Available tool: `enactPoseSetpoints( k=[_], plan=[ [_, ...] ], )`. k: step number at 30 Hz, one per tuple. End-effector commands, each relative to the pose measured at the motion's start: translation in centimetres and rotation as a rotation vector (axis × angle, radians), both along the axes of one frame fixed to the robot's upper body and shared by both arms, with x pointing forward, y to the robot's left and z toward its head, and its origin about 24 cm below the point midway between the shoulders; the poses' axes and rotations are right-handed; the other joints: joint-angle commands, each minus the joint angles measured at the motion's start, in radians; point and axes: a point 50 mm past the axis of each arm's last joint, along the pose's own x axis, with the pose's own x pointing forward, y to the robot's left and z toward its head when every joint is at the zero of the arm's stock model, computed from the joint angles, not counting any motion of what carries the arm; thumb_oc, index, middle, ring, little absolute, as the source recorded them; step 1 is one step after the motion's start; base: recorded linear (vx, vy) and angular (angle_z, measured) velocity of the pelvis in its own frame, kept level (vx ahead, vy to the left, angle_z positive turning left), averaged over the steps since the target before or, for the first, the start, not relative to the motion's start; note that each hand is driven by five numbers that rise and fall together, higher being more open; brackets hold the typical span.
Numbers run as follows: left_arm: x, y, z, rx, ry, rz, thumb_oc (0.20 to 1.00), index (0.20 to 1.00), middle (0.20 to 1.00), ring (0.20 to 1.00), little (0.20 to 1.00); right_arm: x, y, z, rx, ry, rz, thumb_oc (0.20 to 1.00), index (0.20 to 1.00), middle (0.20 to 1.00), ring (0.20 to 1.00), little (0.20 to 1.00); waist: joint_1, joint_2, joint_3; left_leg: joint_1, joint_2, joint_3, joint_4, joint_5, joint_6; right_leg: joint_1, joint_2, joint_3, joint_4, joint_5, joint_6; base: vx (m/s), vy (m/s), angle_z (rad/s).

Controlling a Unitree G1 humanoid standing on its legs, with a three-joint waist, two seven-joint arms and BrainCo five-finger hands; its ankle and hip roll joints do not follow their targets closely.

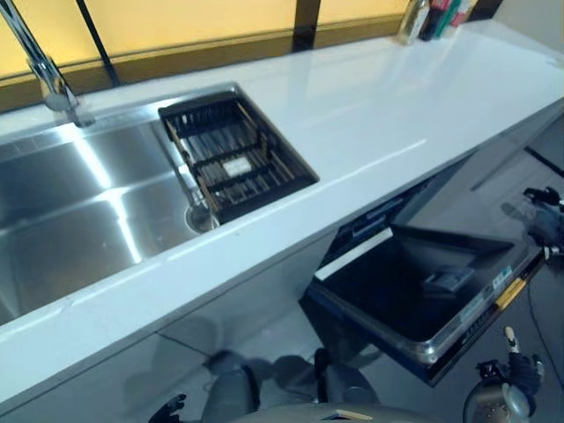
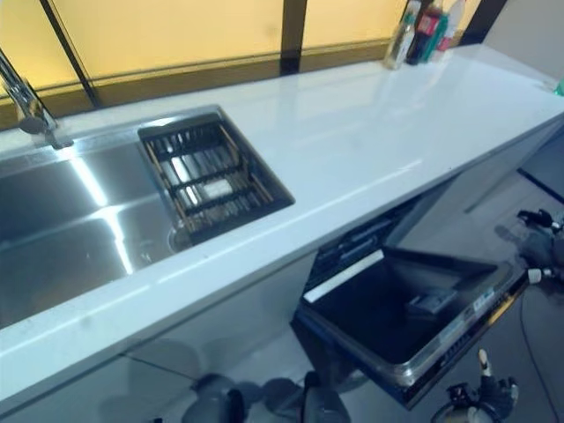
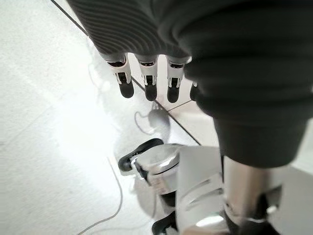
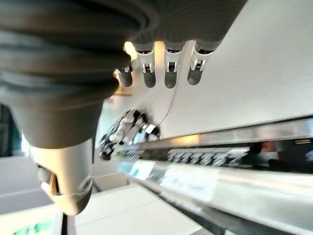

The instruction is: Pick up plates and place into dishwasher.

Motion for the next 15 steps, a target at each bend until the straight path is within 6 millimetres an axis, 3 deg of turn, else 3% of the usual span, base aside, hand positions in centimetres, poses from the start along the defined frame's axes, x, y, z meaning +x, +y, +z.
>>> enactPoseSetpoints(
  k=[1, 5, 8, 11, 15],
  plan=[
    [2.5, -1.1, 0.1, -0.028, -0.082, 0.025, 1.0, 1.0, 1.0, 1.0, 1.0, 2.0, -1.6, 1.9, -0.04, -0.148, -0.057, 1.0, 1.0, 1.0, 1.0, 1.0, 0.012, 0.005, 0.06, -0.033, 0.001, -0.011, 0.066, -0.031, 0.033, -0.041, 0.007, -0.032, 0.099, 0.034, -0.02, -0.08, 0.016, 0.05],
    [2.0, -1.4, -0.2, -0.023, -0.058, 0.016, 1.0, 1.0, 1.0, 1.0, 1.0, 2.3, -1.4, 1.6, 0.024, -0.196, -0.033, 1.0, 1.0, 1.0, 1.0, 1.0, 0.017, 0.019, 0.076, -0.073, 0.0, -0.031, 0.119, -0.041, 0.03, -0.075, 0.015, -0.034, 0.157, 0.012, -0.038, -0.01, 0.003, 0.03],
    [1.7, -1.8, -0.3, -0.026, -0.059, 0.005, 1.0, 1.0, 1.0, 1.0, 1.0, 2.9, -0.4, 1.0, 0.123, -0.331, 0.046, 1.0, 1.0, 1.0, 1.0, 1.0, 0.023, 0.03, 0.087, -0.084, -0.005, -0.044, 0.139, -0.048, 0.028, -0.084, 0.019, -0.032, 0.183, -0.003, -0.045, 0.0, 0.001, 0.02],
    [1.8, -2.2, -0.3, -0.035, -0.071, -0.02, 1.0, 1.0, 1.0, 1.0, 1.0, 4.2, 1.5, 0.6, 0.206, -0.496, 0.197, 1.0, 1.0, 1.0, 1.0, 1.0, 0.03, 0.043, 0.094, -0.095, -0.019, -0.052, 0.133, -0.033, 0.024, -0.097, 0.013, -0.043, 0.195, -0.009, -0.052, 0.0, 0.006, -0.01],
    [2.0, -2.6, -0.3, -0.048, -0.071, -0.038, 1.0, 1.0, 1.0, 1.0, 1.0, 5.9, 2.3, 1.1, 0.236, -0.611, 0.332, 1.0, 1.0, 1.0, 1.0, 1.0, 0.039, 0.06, 0.097, -0.099, -0.025, -0.057, 0.127, -0.02, 0.016, -0.102, 0.007, -0.055, 0.201, -0.016, -0.059, 0.0, 0.013, 0.04]
  ],
)
